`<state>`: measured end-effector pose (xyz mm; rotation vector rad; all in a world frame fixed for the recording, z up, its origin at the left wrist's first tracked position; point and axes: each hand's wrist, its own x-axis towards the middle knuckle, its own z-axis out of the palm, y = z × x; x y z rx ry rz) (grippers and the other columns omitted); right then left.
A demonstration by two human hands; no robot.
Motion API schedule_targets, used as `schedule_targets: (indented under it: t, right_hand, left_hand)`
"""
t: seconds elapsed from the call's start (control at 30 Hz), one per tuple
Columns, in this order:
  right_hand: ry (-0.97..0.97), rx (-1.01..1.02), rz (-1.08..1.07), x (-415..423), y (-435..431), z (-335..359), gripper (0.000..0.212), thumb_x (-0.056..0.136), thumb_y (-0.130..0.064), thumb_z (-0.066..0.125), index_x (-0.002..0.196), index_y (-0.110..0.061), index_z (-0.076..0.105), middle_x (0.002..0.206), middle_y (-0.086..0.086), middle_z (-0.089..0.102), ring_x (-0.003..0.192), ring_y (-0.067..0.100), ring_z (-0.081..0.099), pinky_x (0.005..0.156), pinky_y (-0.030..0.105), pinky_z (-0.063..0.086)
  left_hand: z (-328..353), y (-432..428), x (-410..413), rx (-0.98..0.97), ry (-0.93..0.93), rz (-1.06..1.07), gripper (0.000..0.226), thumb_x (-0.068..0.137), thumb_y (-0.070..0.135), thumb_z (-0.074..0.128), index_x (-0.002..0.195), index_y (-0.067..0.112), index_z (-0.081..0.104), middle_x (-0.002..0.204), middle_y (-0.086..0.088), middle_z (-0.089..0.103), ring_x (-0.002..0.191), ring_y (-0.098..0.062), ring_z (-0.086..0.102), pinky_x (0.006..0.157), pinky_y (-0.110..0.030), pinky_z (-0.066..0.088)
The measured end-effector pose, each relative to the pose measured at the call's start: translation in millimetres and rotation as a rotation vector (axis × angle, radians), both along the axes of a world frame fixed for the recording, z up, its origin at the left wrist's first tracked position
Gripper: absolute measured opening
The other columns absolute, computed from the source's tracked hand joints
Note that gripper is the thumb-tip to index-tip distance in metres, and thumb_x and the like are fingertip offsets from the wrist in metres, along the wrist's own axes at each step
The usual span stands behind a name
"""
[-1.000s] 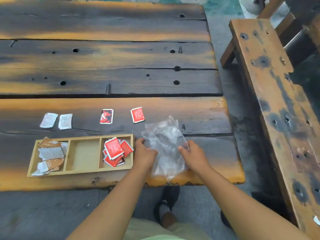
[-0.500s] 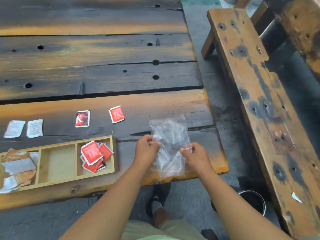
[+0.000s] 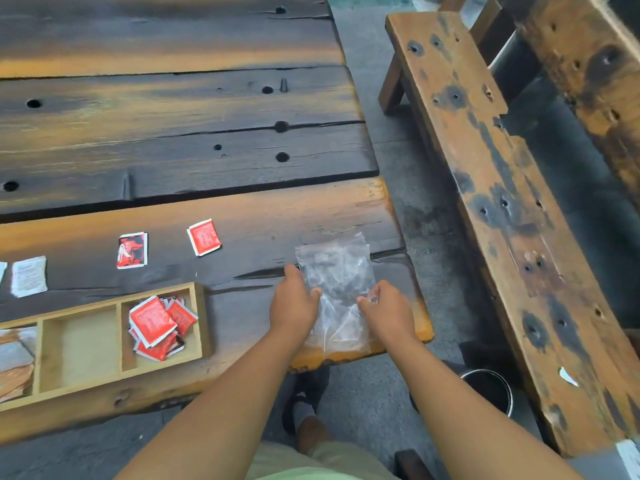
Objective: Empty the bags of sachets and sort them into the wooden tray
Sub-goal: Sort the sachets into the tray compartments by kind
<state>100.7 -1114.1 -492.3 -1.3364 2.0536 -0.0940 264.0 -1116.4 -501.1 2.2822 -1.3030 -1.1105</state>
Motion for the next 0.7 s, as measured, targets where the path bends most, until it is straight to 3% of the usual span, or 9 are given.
schedule_targets:
  t: [0.17, 0.33, 0.47, 0.57, 0.7]
  right_hand:
    - [0.077, -0.044, 0.037, -9, 7, 7, 0.038, 0.087, -0.039, 0.069, 0.111, -0.015, 0.050, 0.111, 0.005, 0.053, 0.098, 0.025, 0.054, 0.079, 0.039, 0.048]
    - [0.122, -0.154, 0.048, -9, 10, 24, 0.053, 0.088, -0.036, 0.068, 0.129, -0.011, 0.049, 0.125, 0.012, 0.052, 0.117, 0.030, 0.049, 0.095, 0.045, 0.048]
    - [0.053, -0.175, 0.121, 17, 13, 45, 0.034, 0.092, -0.023, 0.063, 0.123, -0.013, 0.054, 0.121, 0.007, 0.055, 0.104, 0.024, 0.056, 0.082, 0.036, 0.047]
    - [-0.074, -0.182, 0.176, 50, 16, 54, 0.020, 0.091, -0.017, 0.062, 0.111, -0.017, 0.059, 0.105, -0.001, 0.061, 0.089, 0.018, 0.058, 0.074, 0.031, 0.043]
    - [-0.283, -0.120, 0.241, 113, 28, 58, 0.008, 0.090, -0.019, 0.063, 0.097, -0.023, 0.062, 0.086, -0.007, 0.062, 0.076, 0.007, 0.056, 0.065, 0.022, 0.041]
  left_hand:
    - [7, 5, 6, 0.050, 0.075, 0.003, 0.050, 0.092, 0.039, 0.065, 0.122, 0.009, 0.038, 0.116, -0.012, 0.060, 0.098, -0.031, 0.061, 0.067, -0.037, 0.044]
    - [20, 25, 25, 0.091, 0.182, -0.061, 0.052, 0.089, 0.038, 0.068, 0.124, 0.013, 0.039, 0.112, -0.011, 0.059, 0.100, -0.030, 0.061, 0.072, -0.033, 0.043]
    - [34, 38, 45, 0.046, 0.214, -0.093, 0.031, 0.092, 0.019, 0.060, 0.121, 0.015, 0.050, 0.095, -0.002, 0.057, 0.091, -0.021, 0.057, 0.075, -0.029, 0.041]
    - [48, 46, 64, -0.008, 0.261, -0.069, 0.024, 0.091, 0.014, 0.055, 0.115, 0.016, 0.060, 0.097, 0.000, 0.063, 0.095, -0.018, 0.059, 0.084, -0.027, 0.046]
    - [59, 59, 105, -0.076, 0.273, -0.037, 0.020, 0.090, 0.013, 0.057, 0.108, 0.017, 0.068, 0.097, 0.004, 0.068, 0.093, -0.012, 0.061, 0.084, -0.025, 0.047]
